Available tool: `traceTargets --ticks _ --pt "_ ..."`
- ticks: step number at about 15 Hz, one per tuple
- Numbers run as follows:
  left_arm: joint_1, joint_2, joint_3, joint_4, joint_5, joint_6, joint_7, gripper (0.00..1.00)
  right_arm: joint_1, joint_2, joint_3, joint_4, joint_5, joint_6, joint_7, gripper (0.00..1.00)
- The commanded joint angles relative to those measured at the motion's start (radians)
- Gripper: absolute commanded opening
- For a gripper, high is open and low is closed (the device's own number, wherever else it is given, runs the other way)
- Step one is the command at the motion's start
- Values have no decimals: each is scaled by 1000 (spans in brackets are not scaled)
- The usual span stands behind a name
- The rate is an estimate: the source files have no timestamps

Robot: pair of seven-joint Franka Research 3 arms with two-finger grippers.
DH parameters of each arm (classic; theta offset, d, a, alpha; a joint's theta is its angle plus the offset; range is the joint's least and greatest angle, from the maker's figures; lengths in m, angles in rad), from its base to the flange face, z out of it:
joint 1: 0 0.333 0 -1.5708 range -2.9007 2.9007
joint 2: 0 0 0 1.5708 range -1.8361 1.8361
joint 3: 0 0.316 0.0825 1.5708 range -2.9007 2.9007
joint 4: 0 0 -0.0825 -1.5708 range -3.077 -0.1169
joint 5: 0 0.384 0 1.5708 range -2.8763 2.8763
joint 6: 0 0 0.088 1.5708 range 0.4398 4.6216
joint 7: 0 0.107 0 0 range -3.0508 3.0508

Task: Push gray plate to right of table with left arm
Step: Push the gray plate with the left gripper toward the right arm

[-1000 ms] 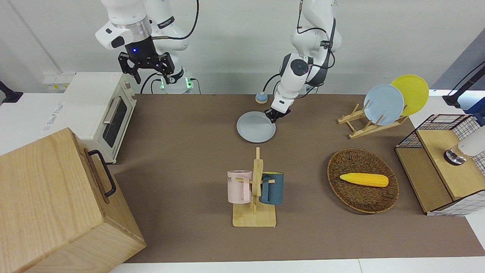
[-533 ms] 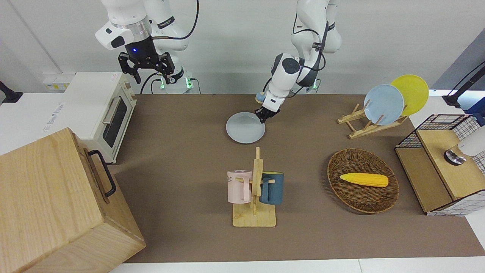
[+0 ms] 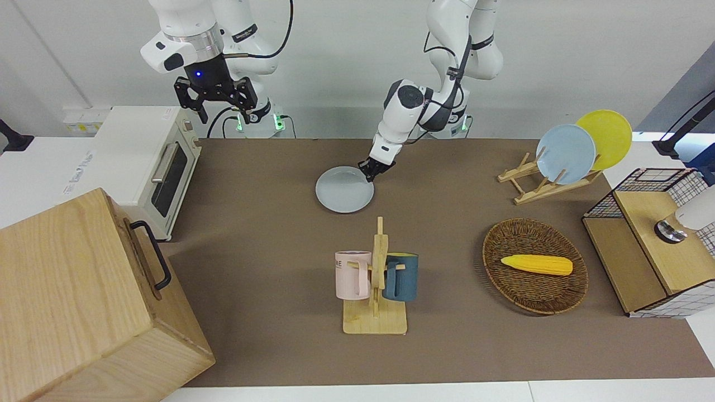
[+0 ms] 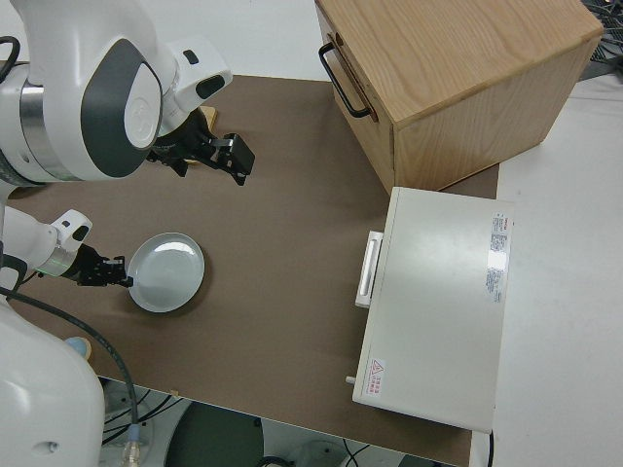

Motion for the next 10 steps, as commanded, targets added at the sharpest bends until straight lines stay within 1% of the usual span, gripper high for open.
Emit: traceTargets --ticks 1,3,6,10 --pt "-56 88 12 38 -40 56 -23 0 -24 -27 14 -27 21 0 10 996" --pt "-71 117 12 62 -59 81 -28 0 -24 -27 14 -27 21 0 12 996" --pt "-102 167 12 125 -70 82 -68 0 -24 -27 14 -27 21 0 10 996" --pt "-133 197 12 168 -70 82 -124 0 -24 -27 14 -27 21 0 10 996"
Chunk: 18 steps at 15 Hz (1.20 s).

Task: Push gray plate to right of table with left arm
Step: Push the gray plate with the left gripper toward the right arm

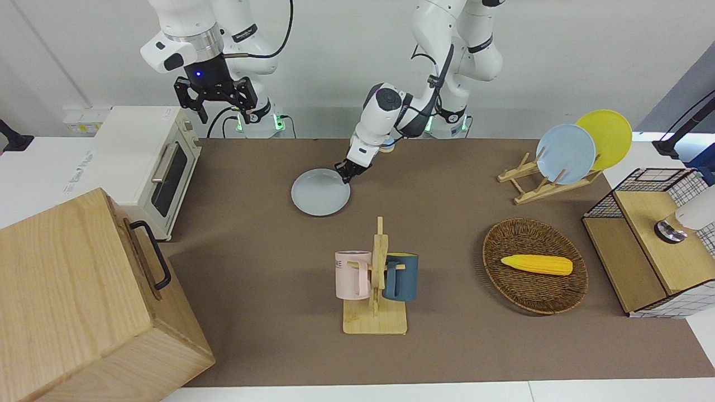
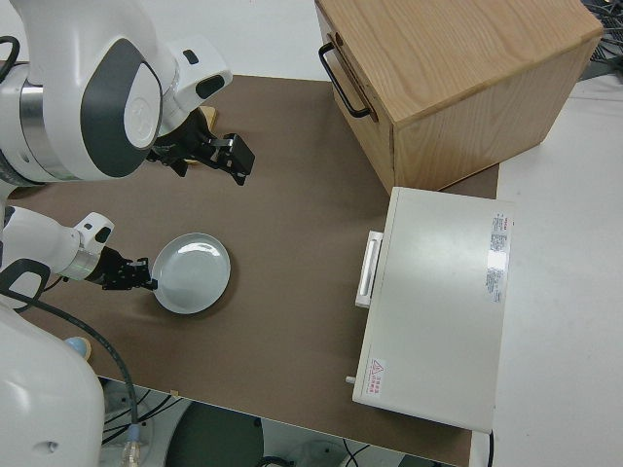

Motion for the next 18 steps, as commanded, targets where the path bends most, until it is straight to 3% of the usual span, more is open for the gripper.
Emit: traceTargets --ticks 1,6,7,9,11,18 --pt "-47 92 11 54 -19 28 -51 0 -24 -27 14 -27 21 0 10 996" --pt "-58 94 4 63 -18 28 -53 0 -24 -27 14 -27 21 0 10 996" --pt "-58 95 4 65 -18 28 -46 66 -24 -27 14 -27 21 0 10 996" --pt "-55 99 3 65 -18 25 -40 589 -24 -27 14 -27 21 0 12 996" --pt "-50 95 3 65 -18 25 -51 985 -24 -27 14 -27 21 0 12 996" --pt "-9 -7 0 65 -16 -79 -48 987 -24 -27 14 -27 21 0 12 996"
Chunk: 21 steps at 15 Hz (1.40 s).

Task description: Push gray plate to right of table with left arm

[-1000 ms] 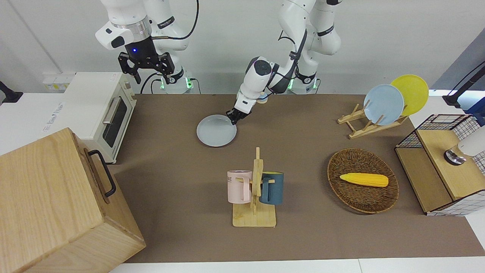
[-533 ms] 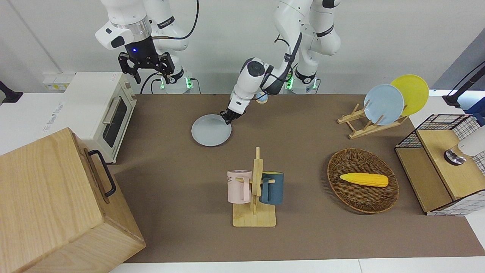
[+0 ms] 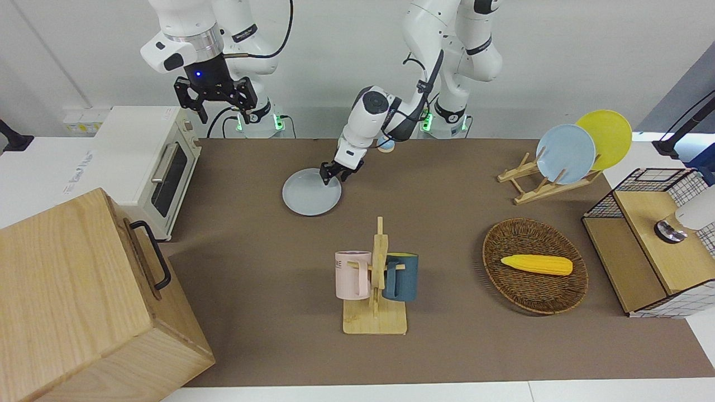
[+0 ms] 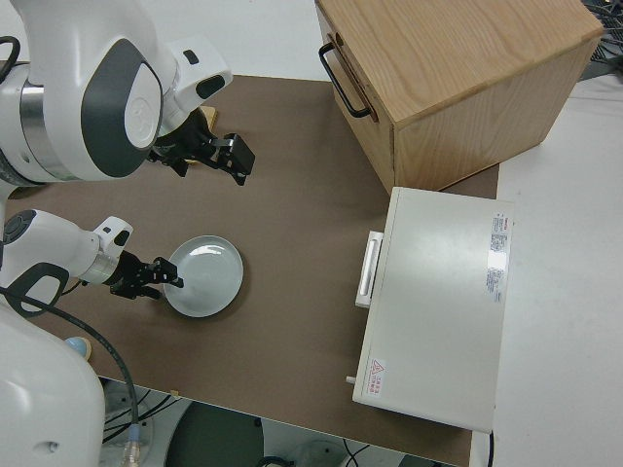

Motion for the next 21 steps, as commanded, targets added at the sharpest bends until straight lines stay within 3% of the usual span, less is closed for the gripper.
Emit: traceTargets --ticks 1,3,7,8,10,12,16,21 --pt "34 -78 7 1 -12 -110 1 987 -24 -27 14 -27 21 0 10 996" --pt "61 -117 21 4 0 -193 19 989 -24 -27 14 -27 21 0 12 996" --pt "136 -170 97 69 3 -434 171 989 -24 -27 14 -27 21 0 10 996" --pt "162 -172 108 109 25 -507 212 989 -24 -27 14 -27 21 -1 12 996" --pt "169 -172 177 187 121 -624 277 991 -24 -27 14 -27 21 0 10 996" --pt "187 -172 206 241 183 -707 335 991 -24 -27 14 -27 21 0 10 996" --pt "244 -177 287 310 198 -782 496 991 -24 -27 14 -27 21 0 10 996" --pt "371 -196 297 326 201 -784 671 991 -24 -27 14 -27 21 0 12 996"
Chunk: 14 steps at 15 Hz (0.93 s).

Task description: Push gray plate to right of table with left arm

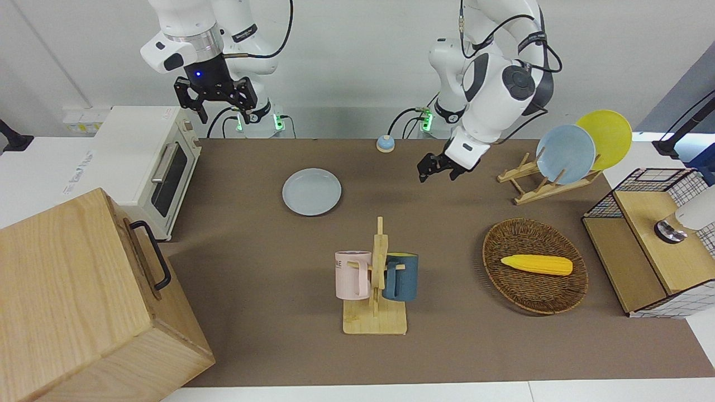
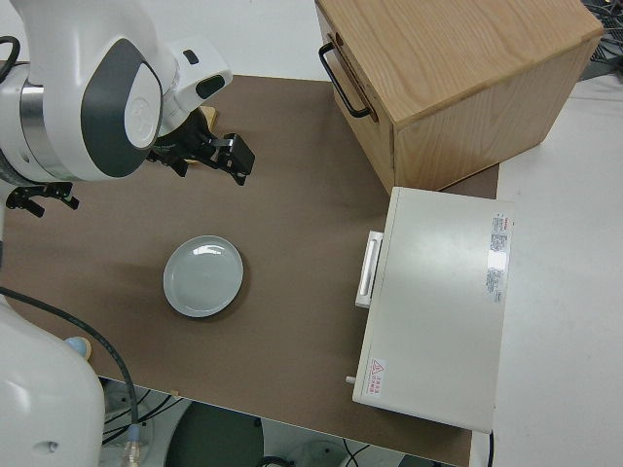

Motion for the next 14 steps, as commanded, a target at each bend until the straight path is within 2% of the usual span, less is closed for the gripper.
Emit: traceTargets --ticks 1,6,8,10,13,14 --pt "101 -22 -21 21 30 -31 112 991 -24 -27 14 -27 21 0 10 996" --pt "168 -82 -59 25 224 -66 190 991 -24 -27 14 -27 21 0 10 996" --pt "184 -94 -56 38 235 -115 190 991 -24 -27 14 -27 21 -1 10 996" --pt "221 -96 -77 104 235 -178 190 991 -24 -27 14 -27 21 0 10 996" --pt "313 -96 -166 192 237 -238 190 991 -24 -27 14 -27 21 0 10 996" --pt "329 -96 -183 201 237 -246 190 991 -24 -27 14 -27 21 0 10 996"
